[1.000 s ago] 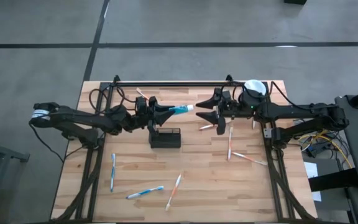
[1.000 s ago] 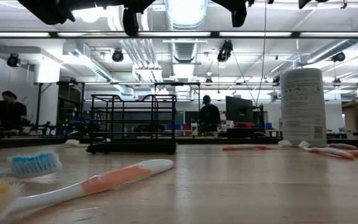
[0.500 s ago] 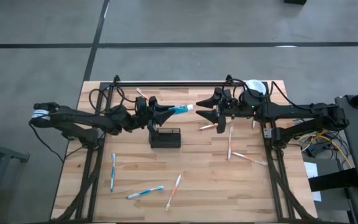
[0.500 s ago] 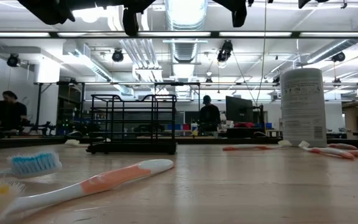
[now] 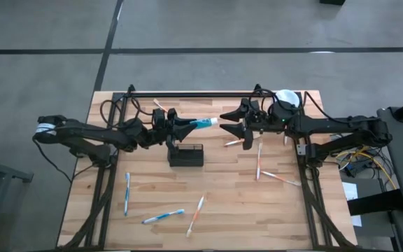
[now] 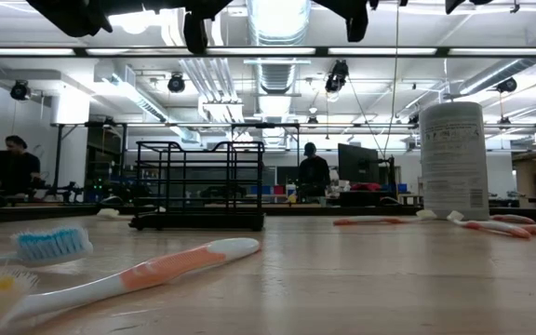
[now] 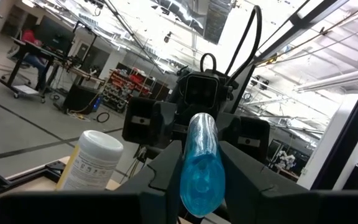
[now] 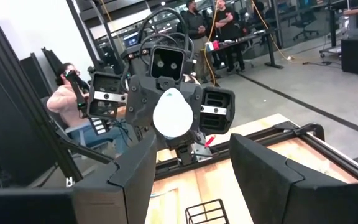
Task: Pick & Place toothbrushing station
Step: Put the blue mouthwash into the middle section of the wire organizer
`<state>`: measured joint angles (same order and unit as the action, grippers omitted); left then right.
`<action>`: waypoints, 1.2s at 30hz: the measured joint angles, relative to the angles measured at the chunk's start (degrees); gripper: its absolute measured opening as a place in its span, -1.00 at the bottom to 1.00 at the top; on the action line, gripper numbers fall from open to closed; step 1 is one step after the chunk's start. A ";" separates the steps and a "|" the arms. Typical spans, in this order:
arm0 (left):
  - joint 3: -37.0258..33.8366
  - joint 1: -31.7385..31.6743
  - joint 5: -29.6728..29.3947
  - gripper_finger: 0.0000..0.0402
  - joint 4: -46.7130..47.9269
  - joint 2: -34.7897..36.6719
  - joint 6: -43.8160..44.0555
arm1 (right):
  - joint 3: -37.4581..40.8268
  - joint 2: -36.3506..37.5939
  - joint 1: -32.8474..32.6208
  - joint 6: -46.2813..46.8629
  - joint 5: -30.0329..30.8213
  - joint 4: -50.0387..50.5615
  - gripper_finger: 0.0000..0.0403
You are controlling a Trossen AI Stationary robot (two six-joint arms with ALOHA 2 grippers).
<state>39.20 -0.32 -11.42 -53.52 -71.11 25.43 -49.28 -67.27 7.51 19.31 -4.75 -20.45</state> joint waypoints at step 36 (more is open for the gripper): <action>-0.02 0.02 0.04 -0.53 0.85 0.00 0.17 | -0.02 -2.22 0.00 -1.05 -0.21 -6.94 0.00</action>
<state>39.18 -0.30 -11.38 -52.66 -71.11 25.61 -49.30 -69.49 7.51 18.26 -4.97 -27.38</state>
